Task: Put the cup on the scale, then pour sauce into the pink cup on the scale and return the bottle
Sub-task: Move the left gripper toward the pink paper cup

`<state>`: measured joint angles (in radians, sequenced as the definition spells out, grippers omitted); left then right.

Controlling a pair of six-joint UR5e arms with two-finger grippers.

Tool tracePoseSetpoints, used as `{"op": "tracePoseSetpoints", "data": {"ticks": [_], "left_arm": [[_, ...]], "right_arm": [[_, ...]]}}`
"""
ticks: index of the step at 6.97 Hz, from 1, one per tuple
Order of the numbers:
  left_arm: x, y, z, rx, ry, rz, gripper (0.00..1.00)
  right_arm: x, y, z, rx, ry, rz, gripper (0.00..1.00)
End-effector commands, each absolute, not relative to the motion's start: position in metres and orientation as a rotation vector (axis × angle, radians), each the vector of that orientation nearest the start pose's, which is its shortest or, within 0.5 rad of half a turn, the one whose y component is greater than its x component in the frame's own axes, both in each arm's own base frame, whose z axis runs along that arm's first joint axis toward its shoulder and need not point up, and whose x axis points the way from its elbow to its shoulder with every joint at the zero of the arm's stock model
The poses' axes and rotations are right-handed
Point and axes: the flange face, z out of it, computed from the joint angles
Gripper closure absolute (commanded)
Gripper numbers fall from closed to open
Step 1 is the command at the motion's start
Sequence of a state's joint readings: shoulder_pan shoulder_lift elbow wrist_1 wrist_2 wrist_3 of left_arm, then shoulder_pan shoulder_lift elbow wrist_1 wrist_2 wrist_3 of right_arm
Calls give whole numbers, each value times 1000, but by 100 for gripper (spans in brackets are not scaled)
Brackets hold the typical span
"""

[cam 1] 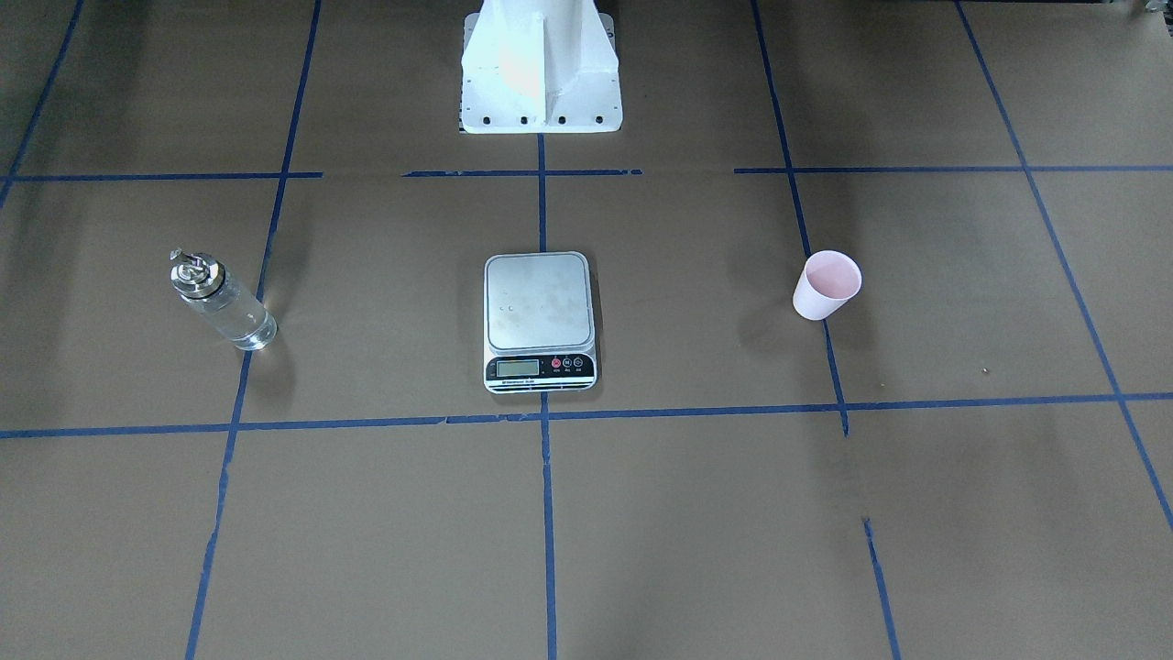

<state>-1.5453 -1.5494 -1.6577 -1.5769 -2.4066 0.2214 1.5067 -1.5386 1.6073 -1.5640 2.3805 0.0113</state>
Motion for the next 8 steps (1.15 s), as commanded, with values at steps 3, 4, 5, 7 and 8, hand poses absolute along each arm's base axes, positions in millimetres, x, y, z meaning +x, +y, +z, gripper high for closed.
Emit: {"op": "tracePoseSetpoints", "data": {"ticks": [3,4,5,7,8], "left_arm": [[-57,-478,588,206,819,292,0],[-56,-475,591,196,825,289,0],[-56,-475,592,203,833,291,0],[-48,-480,571,265,865,325,0],[-43,-483,564,289,878,301,0]], "right_arm": [[33,-503,614,60,-809,-89,0],[33,-502,610,64,-813,-86,0],[32,-501,612,62,-817,-87,0],[33,-485,627,64,-817,-87,0],[32,-485,627,68,-821,-88,0]]}}
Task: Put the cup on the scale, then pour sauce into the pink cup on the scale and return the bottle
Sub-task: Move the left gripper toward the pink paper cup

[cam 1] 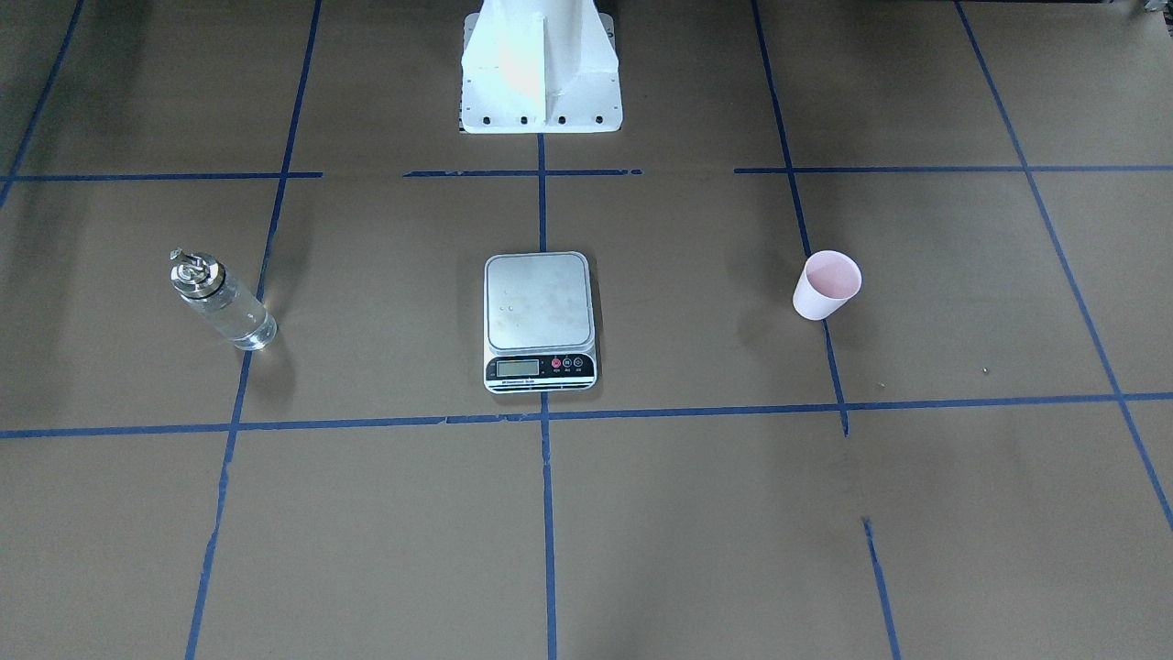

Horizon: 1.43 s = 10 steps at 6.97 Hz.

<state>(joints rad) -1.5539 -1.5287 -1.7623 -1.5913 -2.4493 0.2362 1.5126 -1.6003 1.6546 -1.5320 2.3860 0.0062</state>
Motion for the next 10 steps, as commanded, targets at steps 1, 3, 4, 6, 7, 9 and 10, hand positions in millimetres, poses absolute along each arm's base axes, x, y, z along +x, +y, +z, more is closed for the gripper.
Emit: {"op": "tracePoseSetpoints", "data": {"ticks": [1,3,4,6,7,9,10], "left_arm": [[-20,-487,554,284,896,269,0],[86,-486,528,206,979,228,0],[116,-483,503,219,986,237,0],[173,-495,494,179,941,257,0],[216,-507,465,123,972,187,0],[270,-489,463,74,940,174,0],[281,-483,460,61,942,175,0]], "right_arm": [[29,-483,622,82,-863,-100,0],[25,-468,621,168,-934,-146,0],[25,-467,624,149,-935,-119,0],[22,-468,625,133,-936,-95,0],[22,-469,630,122,-936,-88,0],[15,-475,634,111,-930,-100,0],[15,-475,634,110,-929,-99,0]]}}
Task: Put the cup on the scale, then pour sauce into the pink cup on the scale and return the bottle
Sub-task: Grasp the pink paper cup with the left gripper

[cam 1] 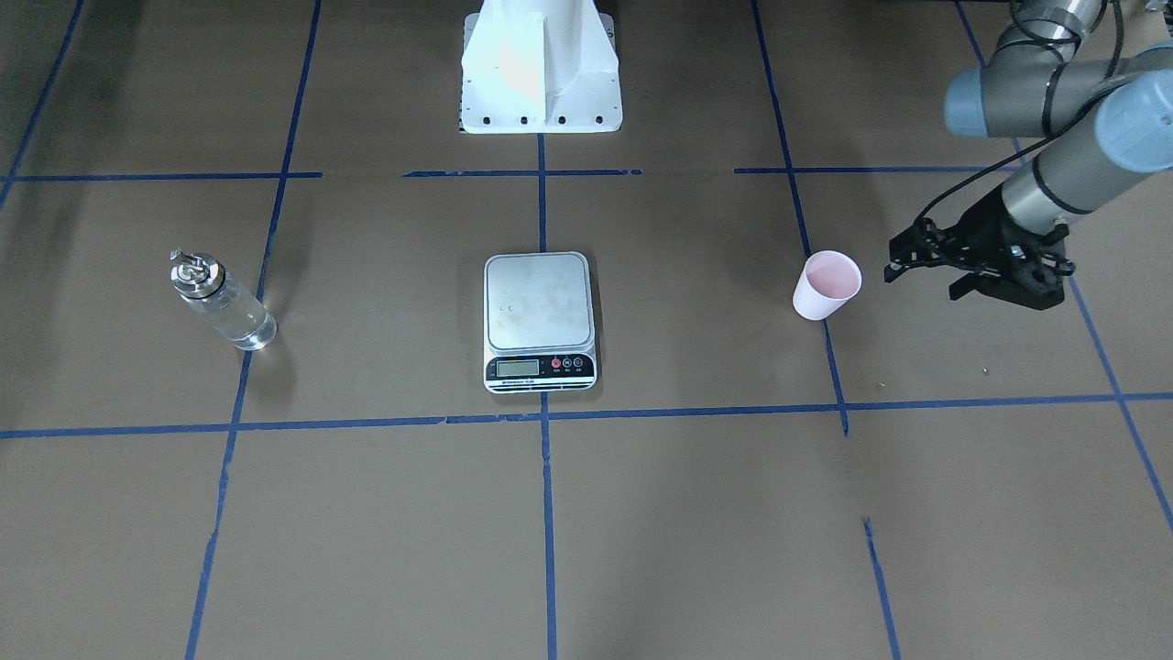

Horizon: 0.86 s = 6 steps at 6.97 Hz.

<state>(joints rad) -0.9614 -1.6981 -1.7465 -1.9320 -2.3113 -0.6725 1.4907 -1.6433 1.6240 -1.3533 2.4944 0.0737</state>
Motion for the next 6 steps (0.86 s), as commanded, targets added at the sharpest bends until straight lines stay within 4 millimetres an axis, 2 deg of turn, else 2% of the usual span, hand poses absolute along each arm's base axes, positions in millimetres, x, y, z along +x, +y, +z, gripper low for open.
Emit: {"op": "tracePoseSetpoints", "data": {"ticks": [1,5,6], "left_arm": [[281,-480,456,63,946,177,0],[306,-469,466,25,936,214,1],[308,-469,469,21,933,219,5]], "right_arm": [[14,-475,640,97,-933,-94,0],[13,-478,645,87,-934,-92,0],[10,-479,645,84,-936,-95,0]]}}
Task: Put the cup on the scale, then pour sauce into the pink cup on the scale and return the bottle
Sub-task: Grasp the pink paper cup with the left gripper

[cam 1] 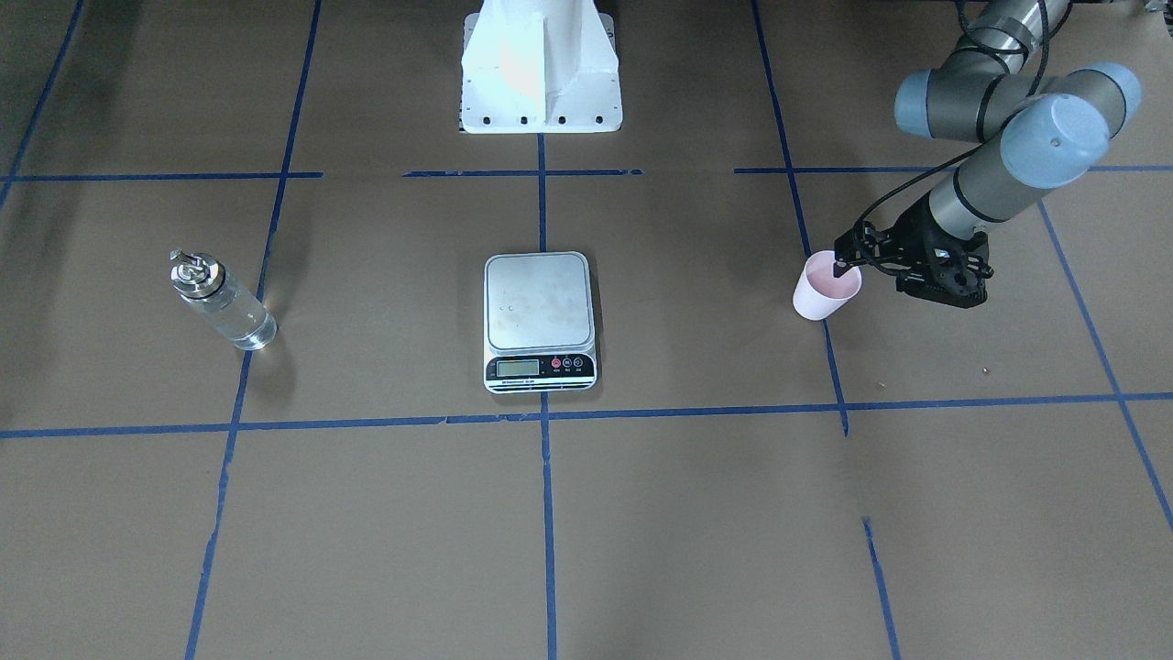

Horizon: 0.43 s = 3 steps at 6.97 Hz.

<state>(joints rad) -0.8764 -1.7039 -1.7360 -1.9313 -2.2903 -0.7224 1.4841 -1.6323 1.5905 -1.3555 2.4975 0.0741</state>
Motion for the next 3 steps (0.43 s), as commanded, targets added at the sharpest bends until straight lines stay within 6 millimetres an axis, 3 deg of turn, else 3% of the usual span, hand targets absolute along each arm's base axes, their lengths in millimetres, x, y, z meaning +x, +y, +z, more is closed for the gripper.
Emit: {"op": "tracePoseSetpoints", "data": {"ticks": [1,3], "left_arm": [[312,-468,475,10,927,221,26],[315,-467,477,4,924,224,63]], "right_arm": [[7,-479,645,81,-936,-102,0],[7,-479,646,79,-936,-100,0]]}}
